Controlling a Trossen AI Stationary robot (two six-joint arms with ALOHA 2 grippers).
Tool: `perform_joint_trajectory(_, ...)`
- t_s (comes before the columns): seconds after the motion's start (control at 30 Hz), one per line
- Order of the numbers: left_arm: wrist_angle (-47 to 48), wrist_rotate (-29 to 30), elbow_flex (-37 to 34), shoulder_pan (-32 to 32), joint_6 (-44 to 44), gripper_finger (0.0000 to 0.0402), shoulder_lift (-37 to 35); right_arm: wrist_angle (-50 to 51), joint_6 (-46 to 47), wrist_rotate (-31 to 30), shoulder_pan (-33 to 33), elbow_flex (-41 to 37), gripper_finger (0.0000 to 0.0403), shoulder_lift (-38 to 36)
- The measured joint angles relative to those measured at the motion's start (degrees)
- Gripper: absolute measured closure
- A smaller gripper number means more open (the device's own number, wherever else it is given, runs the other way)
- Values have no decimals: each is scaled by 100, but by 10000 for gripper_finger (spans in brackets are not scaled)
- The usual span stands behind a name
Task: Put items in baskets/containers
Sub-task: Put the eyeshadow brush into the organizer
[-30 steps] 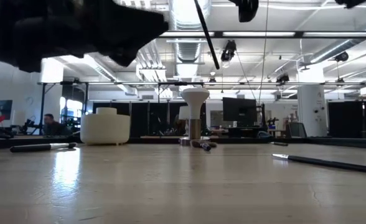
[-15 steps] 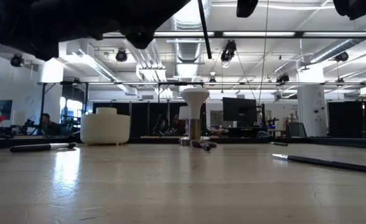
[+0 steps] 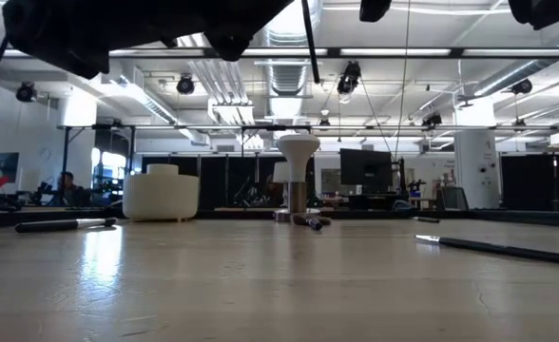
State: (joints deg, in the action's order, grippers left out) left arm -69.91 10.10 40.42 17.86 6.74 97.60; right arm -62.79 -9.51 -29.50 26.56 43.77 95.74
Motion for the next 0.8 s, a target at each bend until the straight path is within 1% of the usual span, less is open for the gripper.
perform_joint_trajectory(0.1, 246, 8, 97, -27, 85, 311, 0, -35, -10, 0, -1, 2, 394, 0)
perform_joint_trajectory(0.17, 323, 7, 120, -23, 140, 323, 2, -37, -36, 0, 1, 2, 394, 0)
perform_joint_trajectory(0.23, 330, 8, 146, -19, 240, 347, -3, -27, -118, 1, 1, 4, 394, 0)
perform_joint_trajectory(0.3, 365, 139, 142, -2, 304, 380, -68, -27, -166, -63, 3, 7, 394, 0)
perform_joint_trajectory(0.37, 544, 444, 116, 0, 343, 388, -210, -40, -184, -243, 1, 15, 392, 0)
perform_joint_trajectory(0.43, 947, 835, 69, -1, 391, 387, -463, -25, -285, -503, -3, 15, 384, 0)
perform_joint_trajectory(0.57, 1736, 1752, 37, -13, 530, 389, -1159, 123, -501, -1231, 95, 9, 357, -2)
perform_joint_trajectory(0.67, 2004, 2295, -116, -89, 783, 389, -1639, 322, -689, -1712, 141, 9, 340, -17)
perform_joint_trajectory(0.8, 2113, 2728, -471, -463, 905, 389, -2304, 835, -659, -1761, 171, 0, 336, -15)
